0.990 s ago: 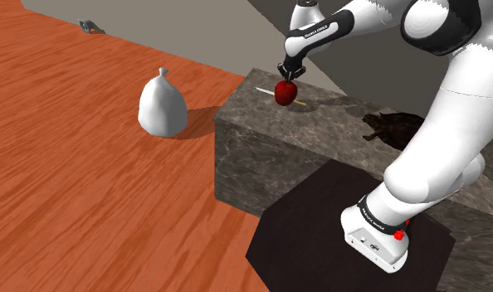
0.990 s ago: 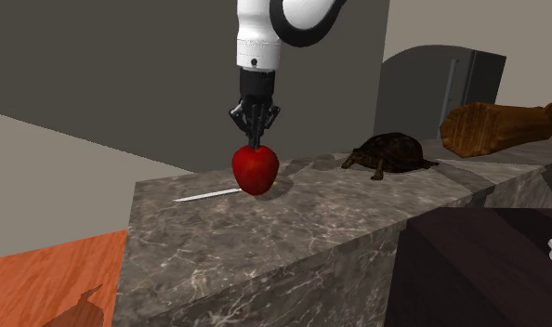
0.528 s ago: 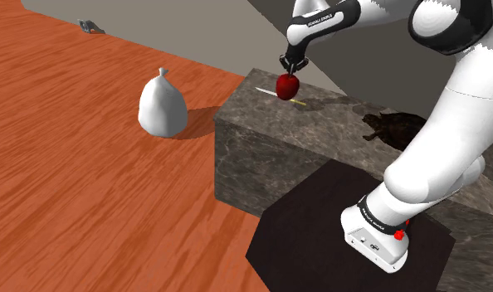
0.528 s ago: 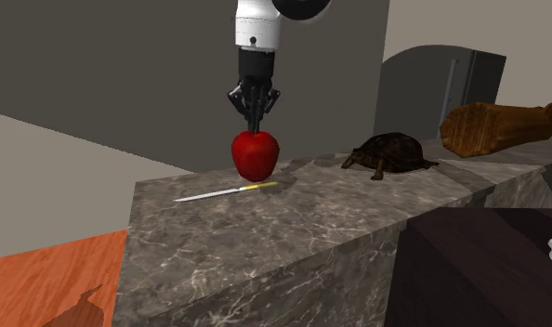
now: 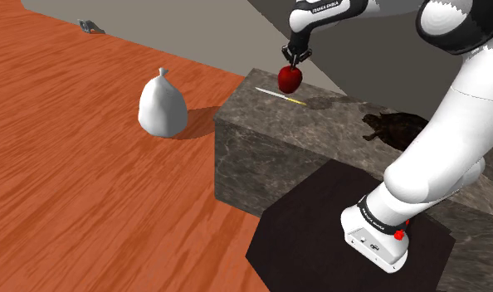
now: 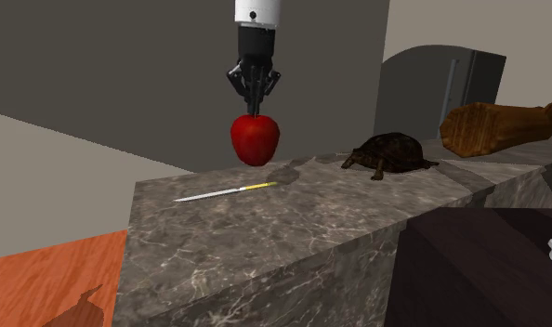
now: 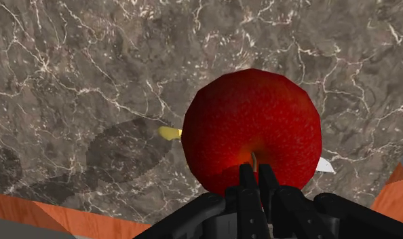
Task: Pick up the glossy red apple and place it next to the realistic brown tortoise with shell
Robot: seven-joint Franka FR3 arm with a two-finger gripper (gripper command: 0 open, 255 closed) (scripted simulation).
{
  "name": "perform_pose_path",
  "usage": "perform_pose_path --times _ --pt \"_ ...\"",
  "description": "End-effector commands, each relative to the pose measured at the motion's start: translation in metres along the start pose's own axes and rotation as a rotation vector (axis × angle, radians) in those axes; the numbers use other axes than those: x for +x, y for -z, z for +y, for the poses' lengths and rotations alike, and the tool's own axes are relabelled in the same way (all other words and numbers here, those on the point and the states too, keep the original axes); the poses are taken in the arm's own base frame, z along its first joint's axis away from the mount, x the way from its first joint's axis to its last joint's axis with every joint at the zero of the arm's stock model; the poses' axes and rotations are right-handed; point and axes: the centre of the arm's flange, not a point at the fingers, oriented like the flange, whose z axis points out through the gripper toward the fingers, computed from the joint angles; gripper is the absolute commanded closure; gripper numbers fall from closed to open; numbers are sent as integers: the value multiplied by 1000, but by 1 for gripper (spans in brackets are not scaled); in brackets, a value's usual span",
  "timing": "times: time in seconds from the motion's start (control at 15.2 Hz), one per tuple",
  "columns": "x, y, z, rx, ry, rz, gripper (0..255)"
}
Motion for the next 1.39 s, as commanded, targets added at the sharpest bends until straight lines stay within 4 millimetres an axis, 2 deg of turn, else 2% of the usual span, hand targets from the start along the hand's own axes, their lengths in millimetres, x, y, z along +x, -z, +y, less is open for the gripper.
perform_pose_path --times 0.0,1.12,1.32 --pt "2 11 1 0 0 0 255" --pt "21 95 7 0 0 0 255" --pt "17 94 46 0 0 0 255"
